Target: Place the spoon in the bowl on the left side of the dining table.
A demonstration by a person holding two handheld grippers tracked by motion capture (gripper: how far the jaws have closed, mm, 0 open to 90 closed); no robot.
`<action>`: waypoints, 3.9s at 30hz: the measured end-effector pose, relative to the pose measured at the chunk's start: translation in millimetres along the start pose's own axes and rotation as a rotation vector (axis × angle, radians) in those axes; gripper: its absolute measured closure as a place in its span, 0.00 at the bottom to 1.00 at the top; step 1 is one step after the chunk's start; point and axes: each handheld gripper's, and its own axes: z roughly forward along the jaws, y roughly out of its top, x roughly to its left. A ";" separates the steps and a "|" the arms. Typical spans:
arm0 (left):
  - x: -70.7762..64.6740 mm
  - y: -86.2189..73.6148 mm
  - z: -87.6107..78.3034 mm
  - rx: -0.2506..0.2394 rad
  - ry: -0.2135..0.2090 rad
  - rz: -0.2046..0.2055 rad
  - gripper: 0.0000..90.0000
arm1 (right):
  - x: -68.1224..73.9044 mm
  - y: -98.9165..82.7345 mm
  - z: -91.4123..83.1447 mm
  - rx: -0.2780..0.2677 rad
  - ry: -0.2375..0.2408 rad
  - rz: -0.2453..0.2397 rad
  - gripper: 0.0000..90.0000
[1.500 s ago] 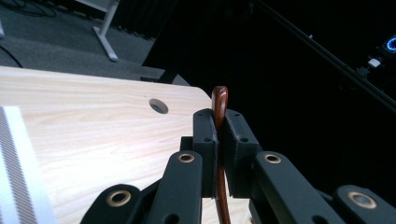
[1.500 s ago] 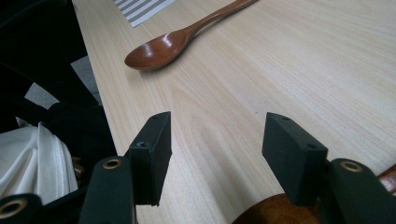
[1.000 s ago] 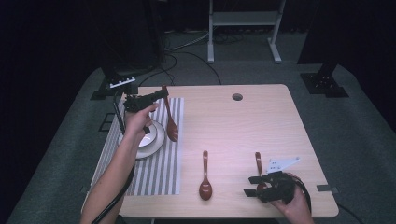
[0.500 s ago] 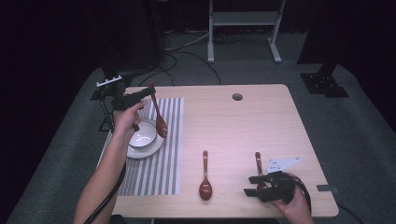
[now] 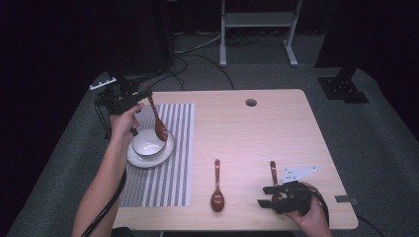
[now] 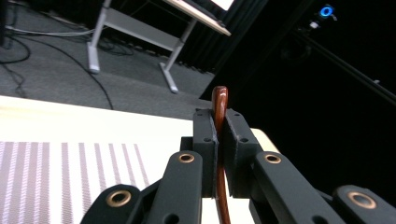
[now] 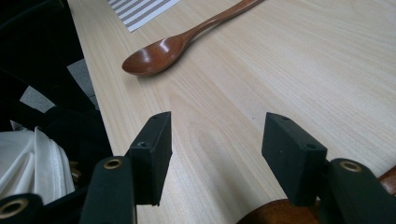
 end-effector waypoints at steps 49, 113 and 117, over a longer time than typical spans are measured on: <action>79.6 -15.8 -29.5 -0.039 0.185 -0.088 0.94 | 2.8 1.5 0.5 -0.001 -0.006 -0.012 0.47; 116.4 -68.9 -33.3 -0.001 0.154 -0.173 0.83 | 4.0 3.3 3.2 0.004 -0.009 -0.016 0.46; 114.5 -71.8 -34.3 0.010 0.155 -0.171 0.77 | 4.3 3.6 2.8 0.002 -0.008 -0.018 0.46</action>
